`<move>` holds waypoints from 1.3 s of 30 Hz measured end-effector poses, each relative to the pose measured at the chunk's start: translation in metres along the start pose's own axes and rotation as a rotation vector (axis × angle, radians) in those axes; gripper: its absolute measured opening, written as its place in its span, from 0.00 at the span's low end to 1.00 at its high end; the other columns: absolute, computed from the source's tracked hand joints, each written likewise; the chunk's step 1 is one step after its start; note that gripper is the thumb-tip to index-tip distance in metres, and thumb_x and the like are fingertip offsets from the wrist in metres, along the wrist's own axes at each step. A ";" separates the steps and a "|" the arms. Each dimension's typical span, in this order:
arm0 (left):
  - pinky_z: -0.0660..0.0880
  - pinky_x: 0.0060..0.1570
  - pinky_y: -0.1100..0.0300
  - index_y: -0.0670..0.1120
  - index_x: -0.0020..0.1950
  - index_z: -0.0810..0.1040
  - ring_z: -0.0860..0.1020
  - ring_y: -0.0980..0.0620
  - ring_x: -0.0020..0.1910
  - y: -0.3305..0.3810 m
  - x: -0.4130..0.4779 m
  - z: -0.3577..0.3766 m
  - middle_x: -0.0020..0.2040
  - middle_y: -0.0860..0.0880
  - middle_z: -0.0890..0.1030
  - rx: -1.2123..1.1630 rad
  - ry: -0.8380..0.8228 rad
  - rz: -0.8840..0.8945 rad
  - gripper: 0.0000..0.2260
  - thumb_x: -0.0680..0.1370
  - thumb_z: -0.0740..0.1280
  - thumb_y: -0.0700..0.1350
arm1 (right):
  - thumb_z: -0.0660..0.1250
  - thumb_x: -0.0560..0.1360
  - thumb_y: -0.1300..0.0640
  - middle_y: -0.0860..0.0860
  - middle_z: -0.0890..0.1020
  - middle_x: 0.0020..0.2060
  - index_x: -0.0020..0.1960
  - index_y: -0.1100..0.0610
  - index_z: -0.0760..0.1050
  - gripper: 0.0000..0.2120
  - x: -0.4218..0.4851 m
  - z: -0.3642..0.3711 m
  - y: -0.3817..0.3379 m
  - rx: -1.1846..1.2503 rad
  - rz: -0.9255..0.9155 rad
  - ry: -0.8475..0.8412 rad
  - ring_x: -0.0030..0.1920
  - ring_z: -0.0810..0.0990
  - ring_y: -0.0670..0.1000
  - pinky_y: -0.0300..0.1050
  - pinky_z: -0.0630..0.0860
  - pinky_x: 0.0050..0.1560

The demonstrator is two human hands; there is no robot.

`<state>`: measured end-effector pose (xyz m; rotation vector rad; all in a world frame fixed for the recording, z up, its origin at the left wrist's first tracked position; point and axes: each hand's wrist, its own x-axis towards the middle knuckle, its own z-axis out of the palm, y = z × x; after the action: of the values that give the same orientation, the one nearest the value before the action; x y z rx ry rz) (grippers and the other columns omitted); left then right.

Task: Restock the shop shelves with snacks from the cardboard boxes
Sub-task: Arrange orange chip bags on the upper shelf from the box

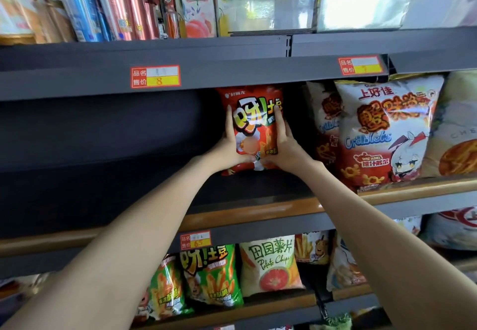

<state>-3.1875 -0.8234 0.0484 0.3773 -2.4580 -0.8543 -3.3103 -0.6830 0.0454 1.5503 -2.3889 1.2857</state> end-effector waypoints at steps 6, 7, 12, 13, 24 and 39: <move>0.71 0.65 0.47 0.69 0.64 0.21 0.68 0.45 0.70 0.011 0.003 0.012 0.77 0.42 0.59 0.044 0.035 -0.070 0.62 0.68 0.78 0.47 | 0.78 0.67 0.61 0.59 0.45 0.77 0.76 0.43 0.30 0.62 -0.007 -0.005 0.000 -0.082 0.028 0.042 0.74 0.61 0.62 0.57 0.68 0.69; 0.70 0.65 0.44 0.71 0.63 0.21 0.67 0.43 0.72 0.016 0.000 0.014 0.77 0.41 0.57 0.055 0.058 -0.104 0.61 0.68 0.78 0.48 | 0.77 0.68 0.59 0.60 0.46 0.77 0.76 0.43 0.29 0.61 -0.010 -0.005 -0.001 -0.106 0.045 0.048 0.73 0.62 0.63 0.59 0.68 0.69; 0.69 0.66 0.42 0.63 0.74 0.31 0.65 0.41 0.72 0.036 -0.029 0.017 0.76 0.41 0.57 0.057 0.163 -0.218 0.58 0.66 0.78 0.55 | 0.70 0.74 0.57 0.59 0.48 0.77 0.78 0.46 0.37 0.48 -0.037 -0.010 -0.018 -0.221 0.089 0.073 0.74 0.55 0.65 0.65 0.65 0.67; 0.71 0.65 0.42 0.63 0.76 0.36 0.67 0.42 0.71 0.042 -0.039 0.015 0.75 0.43 0.60 0.036 0.162 -0.227 0.56 0.64 0.76 0.58 | 0.68 0.75 0.58 0.59 0.49 0.77 0.79 0.48 0.40 0.45 -0.045 -0.012 -0.024 -0.222 0.078 0.065 0.74 0.54 0.64 0.65 0.64 0.68; 0.71 0.49 0.74 0.47 0.65 0.72 0.76 0.62 0.51 0.124 -0.265 0.015 0.56 0.56 0.77 -0.227 0.621 -0.480 0.14 0.80 0.64 0.40 | 0.64 0.77 0.64 0.59 0.73 0.61 0.71 0.64 0.64 0.24 -0.188 0.019 -0.122 0.169 -0.247 -0.061 0.62 0.70 0.57 0.35 0.61 0.59; 0.73 0.54 0.52 0.42 0.66 0.71 0.78 0.43 0.54 0.002 -0.657 0.047 0.56 0.45 0.79 -0.302 0.756 -1.613 0.18 0.77 0.68 0.41 | 0.63 0.80 0.52 0.53 0.61 0.74 0.78 0.55 0.53 0.30 -0.384 0.268 -0.171 0.081 -0.137 -1.072 0.74 0.61 0.54 0.51 0.65 0.71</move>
<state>-2.6661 -0.5285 -0.2258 2.1488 -0.9195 -1.2108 -2.8786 -0.5938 -0.1874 2.8903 -2.5778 0.5407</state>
